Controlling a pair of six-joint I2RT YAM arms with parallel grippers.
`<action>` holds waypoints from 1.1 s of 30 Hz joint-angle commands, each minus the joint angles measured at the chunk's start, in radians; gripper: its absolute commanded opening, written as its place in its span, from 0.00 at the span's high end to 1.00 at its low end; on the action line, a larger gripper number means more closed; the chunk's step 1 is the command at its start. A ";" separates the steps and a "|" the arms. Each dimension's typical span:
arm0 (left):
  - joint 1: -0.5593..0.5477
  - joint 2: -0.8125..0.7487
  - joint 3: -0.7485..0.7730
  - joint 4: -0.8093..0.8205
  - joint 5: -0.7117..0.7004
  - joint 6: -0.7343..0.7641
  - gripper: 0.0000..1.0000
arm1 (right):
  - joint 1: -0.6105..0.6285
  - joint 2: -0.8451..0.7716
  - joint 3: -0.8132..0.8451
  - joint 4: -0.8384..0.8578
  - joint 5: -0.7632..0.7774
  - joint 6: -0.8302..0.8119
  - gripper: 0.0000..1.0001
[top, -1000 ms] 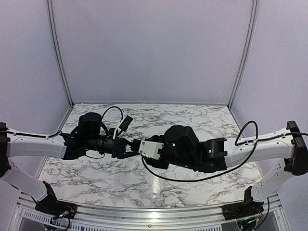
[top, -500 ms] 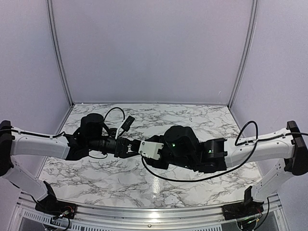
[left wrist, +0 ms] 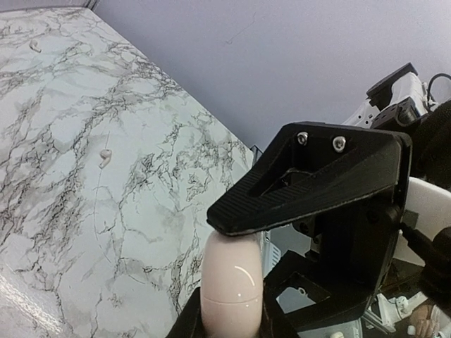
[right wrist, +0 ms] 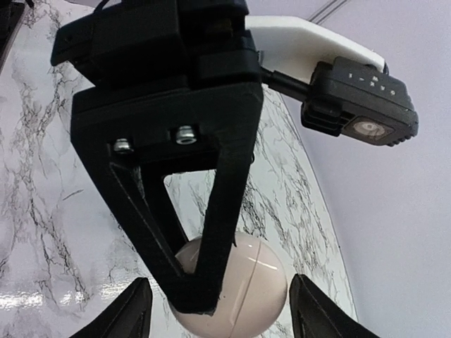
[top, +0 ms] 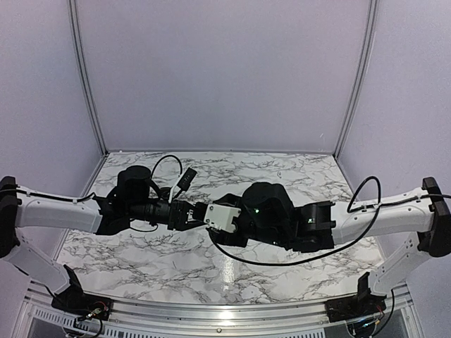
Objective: Insert the wireless bluetooth earbuds into the charging case
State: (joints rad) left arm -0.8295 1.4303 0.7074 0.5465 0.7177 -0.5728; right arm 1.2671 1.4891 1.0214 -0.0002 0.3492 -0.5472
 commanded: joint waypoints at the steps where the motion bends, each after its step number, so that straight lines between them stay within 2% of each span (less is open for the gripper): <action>1: -0.006 -0.069 -0.028 0.053 -0.037 0.090 1.00 | -0.016 -0.093 0.006 0.039 -0.103 0.071 0.32; 8: -0.016 -0.164 -0.092 0.089 -0.083 0.217 1.00 | -0.206 -0.218 -0.029 0.059 -0.542 0.267 0.25; 11: -0.035 -0.210 -0.111 0.091 -0.115 0.295 1.00 | -0.246 -0.203 -0.012 0.045 -0.632 0.309 0.25; 17: -0.081 -0.263 -0.129 0.091 -0.203 0.383 1.00 | -0.247 -0.139 0.051 0.020 -0.754 0.368 0.24; 23: -0.108 -0.278 -0.135 0.090 -0.241 0.417 1.00 | -0.245 -0.110 0.069 0.035 -0.803 0.399 0.24; 33: -0.138 -0.288 -0.143 0.089 -0.253 0.467 1.00 | -0.248 -0.073 0.095 0.040 -0.739 0.439 0.24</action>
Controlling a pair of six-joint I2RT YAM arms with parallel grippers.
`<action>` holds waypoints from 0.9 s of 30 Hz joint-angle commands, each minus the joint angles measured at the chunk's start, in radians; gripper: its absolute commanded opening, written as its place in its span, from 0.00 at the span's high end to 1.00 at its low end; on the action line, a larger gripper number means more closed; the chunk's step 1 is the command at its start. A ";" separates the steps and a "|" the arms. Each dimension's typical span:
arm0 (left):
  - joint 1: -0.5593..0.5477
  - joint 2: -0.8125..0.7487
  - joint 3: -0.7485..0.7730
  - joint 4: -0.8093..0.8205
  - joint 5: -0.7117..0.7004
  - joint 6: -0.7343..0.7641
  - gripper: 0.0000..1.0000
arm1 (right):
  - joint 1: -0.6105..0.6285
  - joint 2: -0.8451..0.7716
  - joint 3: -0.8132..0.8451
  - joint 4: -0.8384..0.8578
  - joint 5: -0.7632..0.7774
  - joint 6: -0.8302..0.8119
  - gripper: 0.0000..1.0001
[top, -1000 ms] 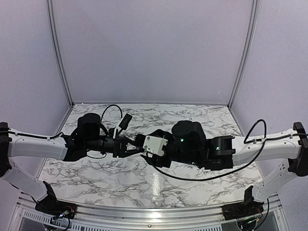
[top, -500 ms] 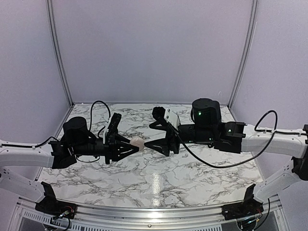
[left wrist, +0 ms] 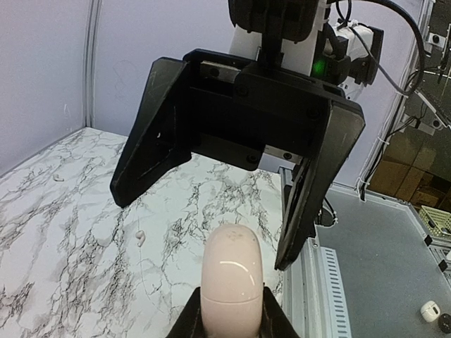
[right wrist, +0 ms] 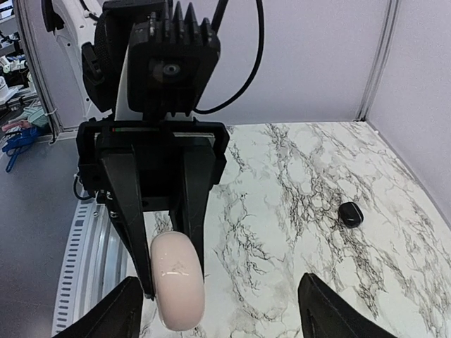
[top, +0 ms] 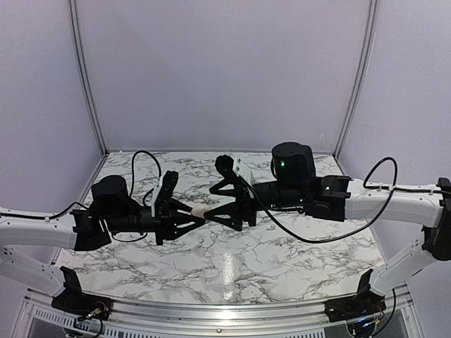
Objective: Insert the wireless bluetooth earbuds into the charging case
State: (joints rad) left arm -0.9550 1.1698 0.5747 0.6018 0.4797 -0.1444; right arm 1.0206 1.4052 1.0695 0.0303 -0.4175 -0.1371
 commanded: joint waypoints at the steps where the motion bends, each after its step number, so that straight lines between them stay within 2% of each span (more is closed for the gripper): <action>1: -0.014 -0.030 -0.011 0.033 -0.014 0.042 1.00 | -0.002 0.012 0.047 0.006 0.043 0.030 0.24; 21: -0.039 -0.056 -0.033 0.033 0.005 0.096 1.00 | -0.048 0.000 0.056 0.011 0.146 0.078 0.25; 27: -0.041 -0.055 -0.032 0.033 -0.020 0.093 1.00 | -0.057 -0.017 0.054 0.023 0.119 0.067 0.25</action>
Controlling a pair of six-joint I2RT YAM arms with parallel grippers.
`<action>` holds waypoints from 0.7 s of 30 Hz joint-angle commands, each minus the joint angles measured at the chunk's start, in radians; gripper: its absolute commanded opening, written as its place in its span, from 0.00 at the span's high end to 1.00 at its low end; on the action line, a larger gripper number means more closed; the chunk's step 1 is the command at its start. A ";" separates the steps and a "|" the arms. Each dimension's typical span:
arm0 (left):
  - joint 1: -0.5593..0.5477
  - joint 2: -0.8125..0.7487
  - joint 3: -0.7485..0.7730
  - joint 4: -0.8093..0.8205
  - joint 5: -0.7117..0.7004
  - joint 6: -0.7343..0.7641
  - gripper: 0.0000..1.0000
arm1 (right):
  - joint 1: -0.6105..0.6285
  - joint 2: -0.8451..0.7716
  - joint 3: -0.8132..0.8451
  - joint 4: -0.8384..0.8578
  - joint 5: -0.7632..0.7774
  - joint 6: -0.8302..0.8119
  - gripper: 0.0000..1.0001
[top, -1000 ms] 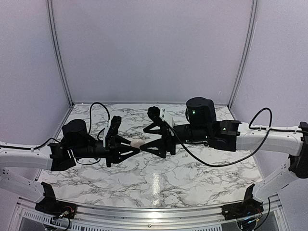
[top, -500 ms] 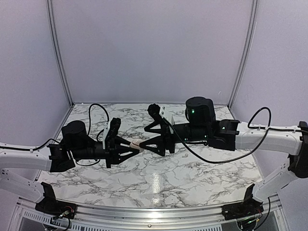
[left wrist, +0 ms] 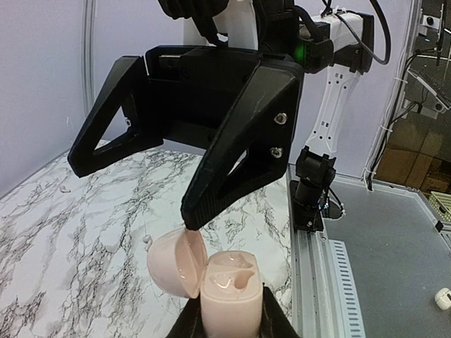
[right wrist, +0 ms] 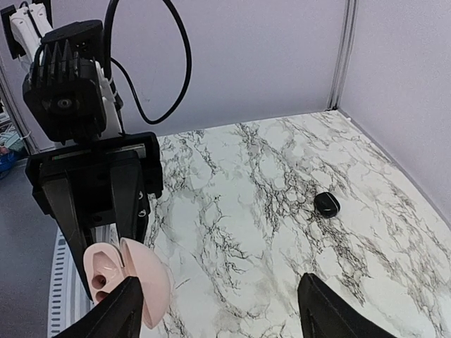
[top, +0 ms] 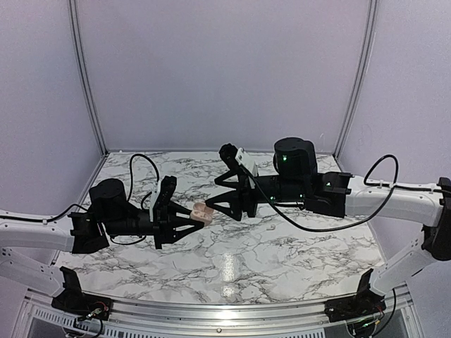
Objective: Insert the wireless bluetooth earbuds into the charging case
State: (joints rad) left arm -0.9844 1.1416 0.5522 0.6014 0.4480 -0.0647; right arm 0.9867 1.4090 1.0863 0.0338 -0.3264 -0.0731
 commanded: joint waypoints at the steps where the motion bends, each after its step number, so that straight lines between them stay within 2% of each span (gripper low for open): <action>1: -0.011 -0.025 -0.009 0.034 0.005 0.008 1.00 | -0.027 -0.026 0.036 0.024 0.025 0.002 0.25; 5: -0.011 -0.018 -0.004 0.034 -0.002 -0.012 1.00 | -0.106 -0.050 0.020 0.045 0.014 0.003 0.25; 10: -0.011 -0.016 -0.003 0.034 -0.013 -0.021 1.00 | -0.299 -0.037 -0.006 0.076 0.032 0.065 0.25; 18: -0.010 -0.034 -0.010 0.034 -0.040 -0.022 1.00 | -0.594 0.244 0.059 0.004 0.131 0.139 0.33; 21: -0.010 -0.040 -0.014 0.034 -0.044 -0.022 1.00 | -0.652 0.353 0.107 -0.005 0.176 0.140 0.35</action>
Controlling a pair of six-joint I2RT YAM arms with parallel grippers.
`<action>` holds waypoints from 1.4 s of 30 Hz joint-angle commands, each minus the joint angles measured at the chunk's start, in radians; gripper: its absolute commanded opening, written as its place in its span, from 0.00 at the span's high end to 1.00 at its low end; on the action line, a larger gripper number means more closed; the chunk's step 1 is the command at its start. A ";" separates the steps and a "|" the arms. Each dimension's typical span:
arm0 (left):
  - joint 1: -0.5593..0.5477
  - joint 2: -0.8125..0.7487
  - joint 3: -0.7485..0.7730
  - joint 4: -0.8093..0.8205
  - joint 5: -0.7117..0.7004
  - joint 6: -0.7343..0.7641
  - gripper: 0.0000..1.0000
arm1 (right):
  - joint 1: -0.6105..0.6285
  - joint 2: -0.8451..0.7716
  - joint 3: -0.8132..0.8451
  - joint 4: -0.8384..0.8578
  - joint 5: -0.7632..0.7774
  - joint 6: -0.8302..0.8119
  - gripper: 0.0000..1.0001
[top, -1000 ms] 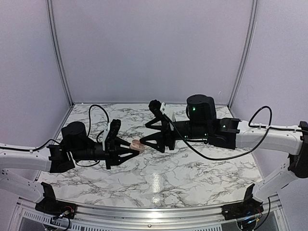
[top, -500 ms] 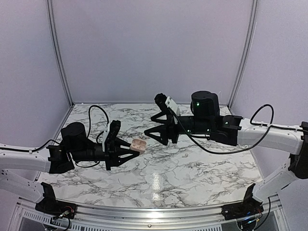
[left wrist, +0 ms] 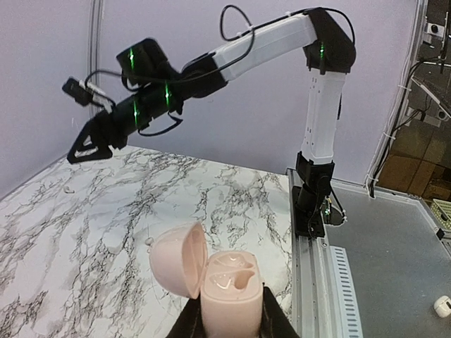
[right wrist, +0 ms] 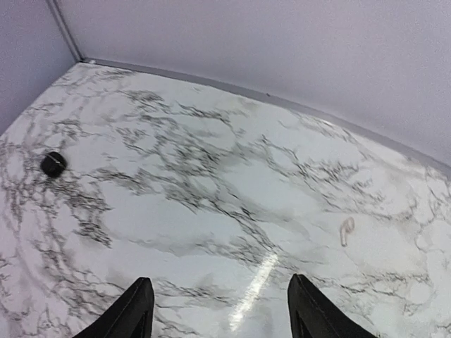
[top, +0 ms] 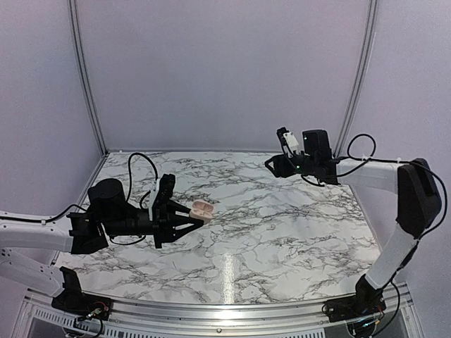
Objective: Insert the wireless bluetooth earbuds into the charging case
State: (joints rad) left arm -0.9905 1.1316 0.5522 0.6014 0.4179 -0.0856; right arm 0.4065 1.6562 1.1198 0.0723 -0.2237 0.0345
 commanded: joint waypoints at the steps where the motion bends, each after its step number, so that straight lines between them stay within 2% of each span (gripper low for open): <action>1: -0.004 -0.029 -0.015 0.034 -0.015 -0.001 1.00 | -0.085 0.142 0.105 -0.062 0.089 0.032 0.35; 10: -0.002 -0.021 -0.016 0.034 -0.026 0.006 1.00 | -0.110 0.459 0.453 -0.258 0.217 -0.031 0.37; 19: 0.000 -0.039 -0.027 0.034 -0.037 0.003 1.00 | -0.115 0.608 0.639 -0.349 0.277 -0.087 0.39; 29: 0.000 -0.047 -0.033 0.032 -0.051 0.013 1.00 | -0.130 0.703 0.748 -0.432 0.275 -0.100 0.44; 42: 0.000 -0.054 -0.040 0.031 -0.061 0.020 1.00 | -0.161 0.744 0.783 -0.475 0.234 -0.109 0.58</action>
State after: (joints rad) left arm -0.9905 1.0988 0.5198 0.6018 0.3660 -0.0807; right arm 0.2569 2.3741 1.8503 -0.3771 0.0277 -0.0620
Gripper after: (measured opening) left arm 0.227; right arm 0.444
